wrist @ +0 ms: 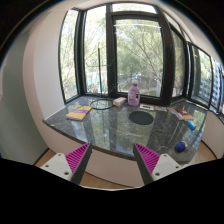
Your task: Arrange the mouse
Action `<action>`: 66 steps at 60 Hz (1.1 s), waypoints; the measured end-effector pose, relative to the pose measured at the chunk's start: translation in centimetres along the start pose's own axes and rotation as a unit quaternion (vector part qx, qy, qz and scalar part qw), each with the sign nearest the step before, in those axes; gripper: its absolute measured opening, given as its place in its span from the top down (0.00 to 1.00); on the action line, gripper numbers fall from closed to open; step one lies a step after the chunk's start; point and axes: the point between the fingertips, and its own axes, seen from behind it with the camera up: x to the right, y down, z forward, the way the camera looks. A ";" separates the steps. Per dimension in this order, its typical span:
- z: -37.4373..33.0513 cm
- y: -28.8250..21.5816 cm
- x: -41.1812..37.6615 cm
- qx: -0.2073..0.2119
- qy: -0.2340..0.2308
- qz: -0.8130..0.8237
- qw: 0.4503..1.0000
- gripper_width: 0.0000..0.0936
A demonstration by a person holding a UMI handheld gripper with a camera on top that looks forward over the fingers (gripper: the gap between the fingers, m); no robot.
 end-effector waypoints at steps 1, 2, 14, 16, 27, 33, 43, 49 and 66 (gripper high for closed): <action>0.0 0.2 0.2 -0.003 0.003 0.002 1.000 0.09; 0.0 0.5 0.4 -0.007 0.006 0.004 1.000 0.08; 0.7 5.8 5.6 -0.053 0.041 0.036 0.997 0.08; 0.8 6.8 7.1 -0.059 0.051 0.040 0.996 0.08; 1.3 11.6 17.6 -0.076 0.121 0.057 0.988 0.09; 2.3 12.9 24.0 -0.069 0.157 0.059 0.983 0.09; 6.1 13.4 32.9 -0.050 0.194 0.059 0.978 0.09; 9.6 13.1 36.9 -0.035 0.200 0.062 0.977 0.09; 18.3 13.8 43.0 -0.054 0.181 0.114 0.975 0.08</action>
